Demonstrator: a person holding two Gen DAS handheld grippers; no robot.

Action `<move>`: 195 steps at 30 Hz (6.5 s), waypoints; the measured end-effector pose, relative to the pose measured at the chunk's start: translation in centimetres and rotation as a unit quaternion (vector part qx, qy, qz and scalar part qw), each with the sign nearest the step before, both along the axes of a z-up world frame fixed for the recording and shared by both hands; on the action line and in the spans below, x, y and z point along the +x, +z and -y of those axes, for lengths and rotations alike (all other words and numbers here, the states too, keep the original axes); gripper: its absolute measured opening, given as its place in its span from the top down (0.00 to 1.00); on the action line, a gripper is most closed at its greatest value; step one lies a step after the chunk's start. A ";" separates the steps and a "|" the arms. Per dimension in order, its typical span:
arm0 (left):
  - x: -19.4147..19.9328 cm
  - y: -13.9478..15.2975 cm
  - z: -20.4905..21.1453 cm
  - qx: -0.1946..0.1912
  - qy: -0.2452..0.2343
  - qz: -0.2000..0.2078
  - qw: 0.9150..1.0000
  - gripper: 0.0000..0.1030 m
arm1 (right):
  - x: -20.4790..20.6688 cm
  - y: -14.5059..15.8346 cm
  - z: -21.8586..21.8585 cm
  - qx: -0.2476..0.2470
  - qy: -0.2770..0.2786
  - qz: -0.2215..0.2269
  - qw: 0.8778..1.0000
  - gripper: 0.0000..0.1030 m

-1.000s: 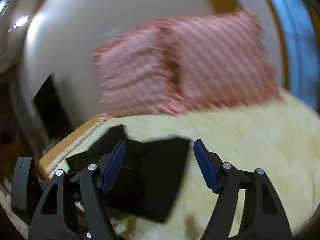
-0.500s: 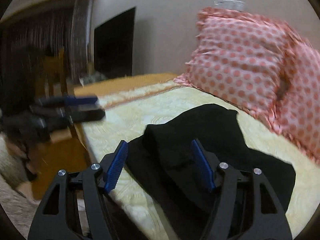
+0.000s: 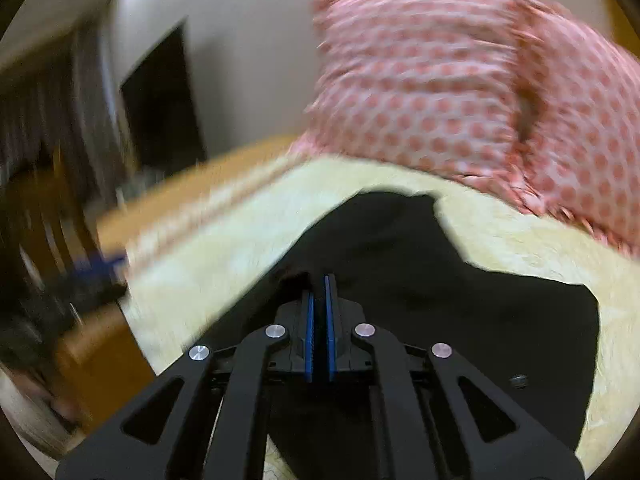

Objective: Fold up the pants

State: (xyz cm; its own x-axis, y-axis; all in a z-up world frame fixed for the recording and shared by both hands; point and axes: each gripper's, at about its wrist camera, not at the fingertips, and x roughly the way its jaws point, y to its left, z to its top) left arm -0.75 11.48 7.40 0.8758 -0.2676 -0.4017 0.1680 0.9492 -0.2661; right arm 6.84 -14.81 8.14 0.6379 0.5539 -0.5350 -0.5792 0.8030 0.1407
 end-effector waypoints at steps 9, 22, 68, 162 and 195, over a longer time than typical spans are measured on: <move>1.4 0.5 3.8 0.033 -0.045 0.006 0.998 0.16 | 7.7 0.3 23.0 0.197 -0.285 -0.116 0.931 0.95; 4.8 -0.6 13.3 0.105 -0.163 -0.003 0.981 0.11 | 2.3 -1.4 23.7 0.158 -0.220 -0.062 0.961 0.55; 7.1 -3.8 11.9 0.082 -0.170 -0.101 0.977 0.27 | 7.0 -7.0 22.9 0.166 -0.135 -0.218 0.952 0.54; 18.6 -4.6 7.7 0.145 -0.294 -0.192 0.925 0.81 | 4.1 -7.1 21.5 0.239 -0.219 -0.299 0.897 0.71; 26.7 -3.8 5.5 0.084 -0.215 -0.241 0.943 0.28 | 7.9 -9.0 19.5 0.260 -0.141 -0.249 0.922 0.70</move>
